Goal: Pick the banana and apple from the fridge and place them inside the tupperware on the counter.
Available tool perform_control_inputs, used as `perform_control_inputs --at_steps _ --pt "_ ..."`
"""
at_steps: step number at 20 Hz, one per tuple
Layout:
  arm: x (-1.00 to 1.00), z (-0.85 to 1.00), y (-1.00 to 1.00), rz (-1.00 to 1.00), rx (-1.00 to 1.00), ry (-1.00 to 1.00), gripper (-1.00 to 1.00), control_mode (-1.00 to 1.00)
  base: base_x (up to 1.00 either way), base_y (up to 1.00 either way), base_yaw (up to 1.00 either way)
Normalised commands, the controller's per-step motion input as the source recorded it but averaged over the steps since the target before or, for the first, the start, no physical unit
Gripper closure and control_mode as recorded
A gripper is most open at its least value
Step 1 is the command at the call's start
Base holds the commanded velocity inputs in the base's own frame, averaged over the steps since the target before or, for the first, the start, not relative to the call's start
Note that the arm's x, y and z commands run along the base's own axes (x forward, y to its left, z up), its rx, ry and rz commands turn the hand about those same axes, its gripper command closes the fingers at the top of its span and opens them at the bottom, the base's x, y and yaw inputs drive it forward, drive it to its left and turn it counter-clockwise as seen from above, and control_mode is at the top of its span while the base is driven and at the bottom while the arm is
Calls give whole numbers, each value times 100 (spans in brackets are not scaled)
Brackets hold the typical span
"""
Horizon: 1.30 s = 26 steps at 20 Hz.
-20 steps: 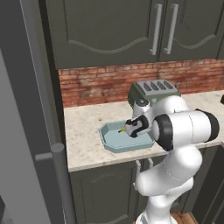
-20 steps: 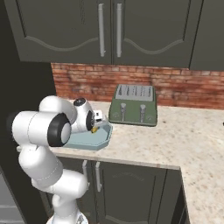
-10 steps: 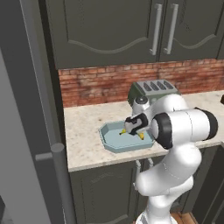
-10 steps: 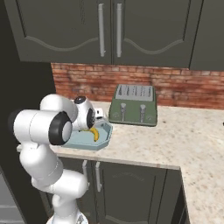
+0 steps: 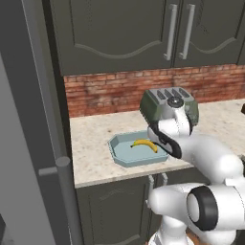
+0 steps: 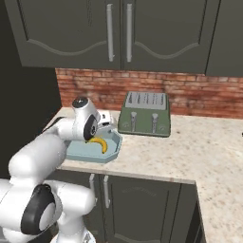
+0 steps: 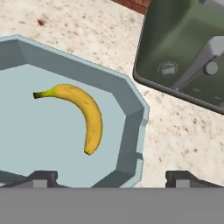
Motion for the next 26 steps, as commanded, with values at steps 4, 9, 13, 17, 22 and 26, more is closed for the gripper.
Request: perform_control_inputs --at_steps 4,9,13,17,22,26 --pt "-84 100 -4 4 4 -4 -100 -100 0 0 0" --pt "-61 100 0 6 9 0 -100 -100 0 0 0" --pt "-51 93 0 1 14 0 -100 -100 0 0 0" --pt "-47 75 0 0 8 0 -100 -100 0 0 0" --pt "-42 24 26 -3 0 8 -100 -100 0 0 0" --pt "-72 0 4 -11 0 18 -100 -100 0 0 0"
